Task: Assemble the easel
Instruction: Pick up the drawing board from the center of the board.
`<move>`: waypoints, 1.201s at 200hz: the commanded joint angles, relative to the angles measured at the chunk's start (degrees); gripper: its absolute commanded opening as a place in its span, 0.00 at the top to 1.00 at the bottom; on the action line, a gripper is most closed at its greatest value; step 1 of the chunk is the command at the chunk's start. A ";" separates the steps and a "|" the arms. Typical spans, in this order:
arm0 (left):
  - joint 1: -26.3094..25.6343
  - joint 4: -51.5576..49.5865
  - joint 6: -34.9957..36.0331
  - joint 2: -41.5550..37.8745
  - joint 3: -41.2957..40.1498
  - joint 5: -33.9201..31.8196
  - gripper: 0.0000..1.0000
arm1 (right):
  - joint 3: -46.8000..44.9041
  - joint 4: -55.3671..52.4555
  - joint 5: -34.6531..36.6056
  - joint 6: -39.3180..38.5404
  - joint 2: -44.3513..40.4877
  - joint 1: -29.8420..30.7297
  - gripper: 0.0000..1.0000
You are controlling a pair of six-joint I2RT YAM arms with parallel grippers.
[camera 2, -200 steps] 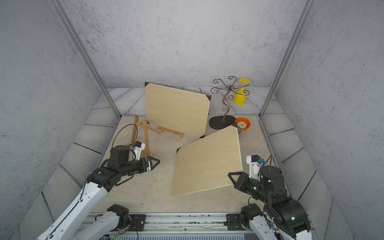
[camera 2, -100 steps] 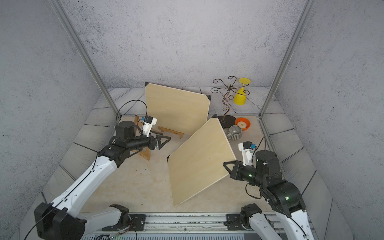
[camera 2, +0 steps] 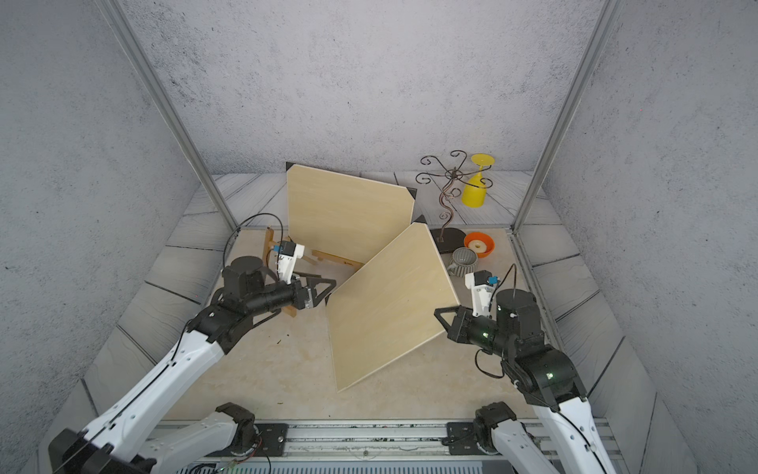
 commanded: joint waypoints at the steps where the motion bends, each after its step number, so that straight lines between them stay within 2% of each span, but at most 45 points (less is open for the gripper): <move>1: -0.22 -6.29 -3.19 -4.19 -0.77 -7.90 0.20 | 2.33 19.27 -5.23 4.93 -3.44 -0.01 1.00; 22: -0.22 -12.56 -0.16 -5.95 3.04 -10.03 0.19 | 1.63 20.72 -5.12 7.73 -4.70 0.00 1.00; 57: -0.23 -20.49 -11.40 -11.13 3.06 -10.70 0.20 | 1.02 23.60 -5.35 10.01 -7.84 -0.07 1.00; 87: -0.22 -25.80 -13.06 -15.37 1.81 -11.77 0.20 | 4.03 19.85 -6.16 9.36 -8.08 -0.01 1.00; 105: -0.23 -28.09 -11.90 -16.92 2.20 -12.13 0.20 | 4.36 22.86 -8.20 11.16 -8.43 0.02 1.00; 139: -0.07 -34.89 -10.14 -16.48 4.98 -21.24 0.19 | 4.48 32.01 -9.40 15.29 -7.15 0.03 1.00; 160: 1.25 -36.94 -8.18 -13.30 8.70 -28.04 0.20 | 5.26 32.99 -8.56 13.55 -6.32 -0.07 1.00; 184: 4.23 -36.79 -4.56 -8.29 11.99 -35.42 0.22 | 7.09 30.31 -6.25 10.69 -6.32 0.02 1.00; 202: 8.23 -31.71 -3.36 -4.03 13.41 -31.35 0.24 | 8.66 29.63 -5.30 8.97 -6.42 0.04 1.00; 224: 9.22 -26.52 -1.10 -0.34 13.04 -31.50 0.24 | 12.54 26.32 -2.16 6.67 -6.06 0.02 1.00; 240: 9.41 -18.09 2.86 0.83 8.50 -31.69 0.24 | 14.11 26.09 0.13 6.10 -5.80 0.01 1.00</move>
